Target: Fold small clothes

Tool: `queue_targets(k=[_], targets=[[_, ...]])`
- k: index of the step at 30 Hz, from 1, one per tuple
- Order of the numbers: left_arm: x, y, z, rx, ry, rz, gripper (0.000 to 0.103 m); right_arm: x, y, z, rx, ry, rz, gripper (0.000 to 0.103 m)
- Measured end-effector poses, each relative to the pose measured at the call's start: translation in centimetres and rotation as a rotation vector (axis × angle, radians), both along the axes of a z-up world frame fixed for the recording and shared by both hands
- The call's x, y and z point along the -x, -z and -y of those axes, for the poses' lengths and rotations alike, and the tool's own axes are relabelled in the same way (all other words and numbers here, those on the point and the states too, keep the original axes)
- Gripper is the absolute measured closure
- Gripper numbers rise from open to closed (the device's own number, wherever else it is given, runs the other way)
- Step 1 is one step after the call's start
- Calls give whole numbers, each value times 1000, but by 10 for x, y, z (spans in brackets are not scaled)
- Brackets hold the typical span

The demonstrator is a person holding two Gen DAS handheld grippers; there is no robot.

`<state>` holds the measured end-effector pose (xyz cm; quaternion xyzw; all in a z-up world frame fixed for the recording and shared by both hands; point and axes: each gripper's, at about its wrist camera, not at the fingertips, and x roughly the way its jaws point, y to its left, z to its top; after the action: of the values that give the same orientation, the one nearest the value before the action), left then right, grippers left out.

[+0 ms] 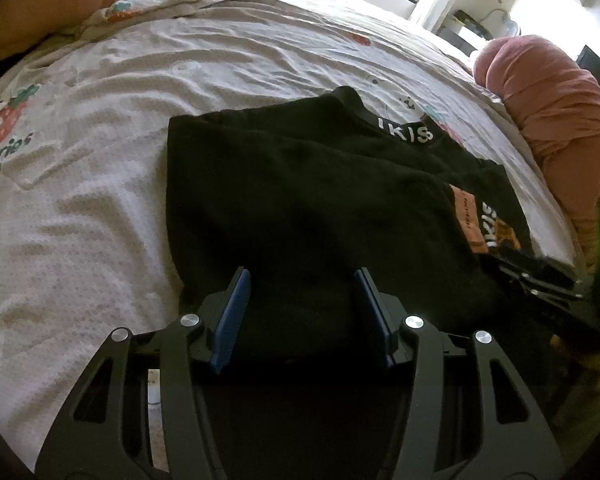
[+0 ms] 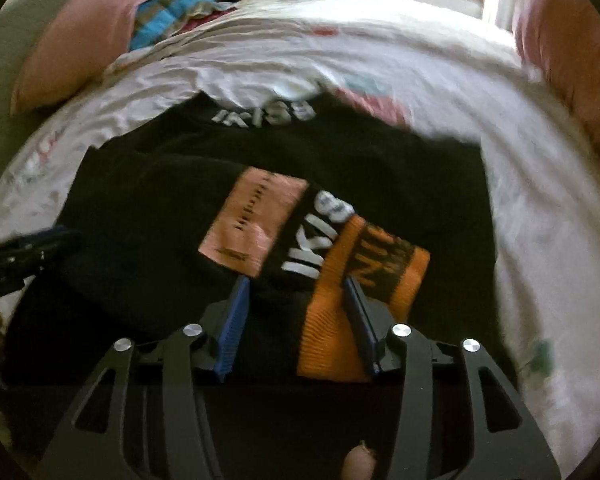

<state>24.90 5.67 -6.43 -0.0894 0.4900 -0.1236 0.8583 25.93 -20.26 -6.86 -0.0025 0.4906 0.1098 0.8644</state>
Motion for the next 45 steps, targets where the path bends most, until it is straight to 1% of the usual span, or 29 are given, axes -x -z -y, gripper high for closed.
queue_targets(k=[7,10,12,14,16,17,18,19,21,23,27,28,29,33,40,45], targets=[[4,-3,1,-5,-9,13,57,8,-7,-2,6,11,36,52],[5,-6,3,-12,-7,21,56,16,-16,-2,-17,10,76,45],[7,-8,4,-8,-6,26,53,20,-23,0,-25,9,98,35],[9,-11,5,-1,-3,30,48,24,-29,1,-38,14,116,33],[12,-16,6,3,0,41,47,26,-32,3,-45,20,124,33],[13,-19,6,5,0,49,45,27,-33,4,-45,25,127,26],[14,-22,6,7,-1,55,45,28,-34,4,-47,29,129,16],[16,-24,5,11,-2,60,42,30,-35,6,-53,35,134,14],[19,-29,4,18,-5,73,38,32,-37,7,-60,40,143,13],[21,-32,3,20,-13,83,29,34,-40,8,-62,45,155,8],[26,-42,2,19,-20,115,18,39,-47,11,-78,47,175,7],[27,-44,2,19,-21,122,13,40,-50,12,-83,50,182,6],[29,-46,2,19,-23,129,9,41,-52,13,-87,50,185,6],[36,-55,0,26,-38,149,9,47,-62,15,-94,52,205,5],[52,-69,-1,8,-57,174,9,61,-81,22,-112,47,241,5],[65,-78,-2,16,-60,198,9,73,-90,28,-116,49,257,5]])
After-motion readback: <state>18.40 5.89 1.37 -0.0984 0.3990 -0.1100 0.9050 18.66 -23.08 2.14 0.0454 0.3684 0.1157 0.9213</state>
